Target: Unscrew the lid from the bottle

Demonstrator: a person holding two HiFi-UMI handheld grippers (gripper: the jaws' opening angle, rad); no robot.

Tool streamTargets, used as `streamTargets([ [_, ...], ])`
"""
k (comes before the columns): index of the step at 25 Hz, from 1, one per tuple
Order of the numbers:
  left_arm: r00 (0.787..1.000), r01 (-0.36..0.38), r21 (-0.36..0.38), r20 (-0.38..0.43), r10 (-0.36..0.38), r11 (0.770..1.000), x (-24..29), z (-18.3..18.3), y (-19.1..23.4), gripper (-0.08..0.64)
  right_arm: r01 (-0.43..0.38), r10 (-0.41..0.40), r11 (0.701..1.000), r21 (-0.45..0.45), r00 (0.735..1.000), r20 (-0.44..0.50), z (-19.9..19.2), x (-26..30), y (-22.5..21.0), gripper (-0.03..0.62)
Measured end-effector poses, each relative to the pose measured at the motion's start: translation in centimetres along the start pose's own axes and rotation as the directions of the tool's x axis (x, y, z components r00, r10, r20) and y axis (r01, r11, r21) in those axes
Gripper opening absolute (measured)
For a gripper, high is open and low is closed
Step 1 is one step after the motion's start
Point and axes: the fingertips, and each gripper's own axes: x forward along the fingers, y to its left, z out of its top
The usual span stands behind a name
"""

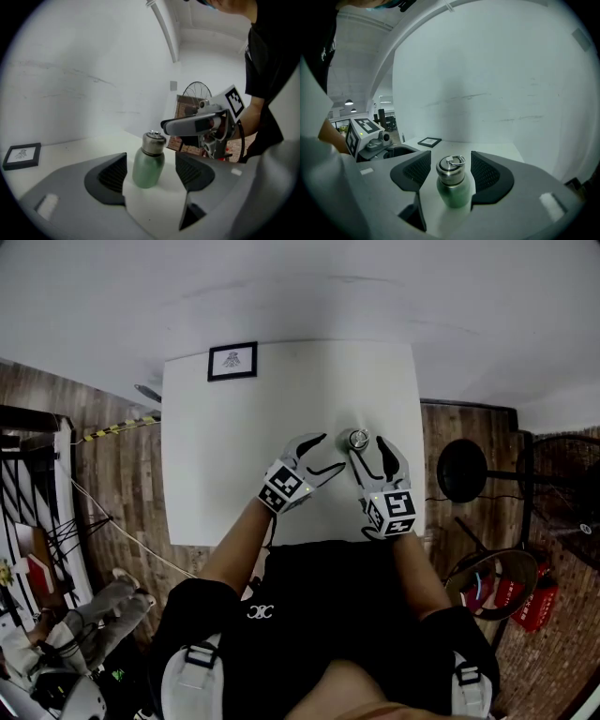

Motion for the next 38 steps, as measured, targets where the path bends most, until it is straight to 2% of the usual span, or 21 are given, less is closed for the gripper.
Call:
streamTargets([
  [10, 0.995, 0.056, 0.046, -0.084, -0.052, 0.997, 4.7, -2.2, 0.5, 0.388, 0.056, -0.057, 0.998, -0.006, 0.996, -0.064, -1.9, 1.3, -0.5, 0.242],
  [14, 0.994, 0.076, 0.041, -0.085, -0.073, 0.996, 5.8, -2.5, 0.3, 0.387, 0.044, -0.045, 0.999, -0.013, 0.995, -0.09, -2.5, 1.7, 0.0, 0.242],
  [21, 0.995, 0.062, 0.079, -0.08, -0.055, 0.995, 6.2, -2.6, 0.5, 0.36, 0.054, -0.057, 0.998, -0.035, 0.994, -0.088, -2.4, 2.0, -0.2, 0.24],
  [25, 0.995, 0.071, 0.088, -0.078, -0.064, 0.994, 6.2, -2.8, 0.5, 0.359, 0.018, -0.025, 0.997, -0.077, 0.995, -0.094, -2.4, 2.0, 0.0, 0.238],
  [29, 0.993, 0.098, 0.1, -0.078, -0.09, 0.99, 6.3, -2.7, 0.4, 0.359, -0.087, 0.073, 0.988, -0.126, 0.991, -0.114, -2.5, 1.9, 0.0, 0.234],
  [31, 0.992, 0.111, 0.104, -0.079, -0.103, 0.988, 6.2, -2.7, 0.4, 0.359, -0.175, 0.153, 0.971, -0.162, 0.979, -0.138, -2.6, 2.0, 0.2, 0.233],
  [33, 0.991, 0.121, 0.109, -0.078, -0.113, 0.987, 6.2, -2.8, 0.4, 0.359, -0.291, 0.256, 0.934, -0.207, 0.95, -0.18, -2.7, 2.0, 0.3, 0.233],
  [35, 0.989, 0.132, 0.116, -0.078, -0.124, 0.984, 6.3, -2.7, 0.4, 0.359, -0.416, 0.365, 0.877, -0.242, 0.902, -0.229, -2.9, 2.0, 0.2, 0.233],
  [38, 0.987, 0.149, 0.124, -0.083, -0.139, 0.981, 6.3, -2.7, 0.4, 0.359, -0.574, 0.495, 0.774, -0.267, 0.811, -0.311, -2.9, 2.1, 0.2, 0.233],
])
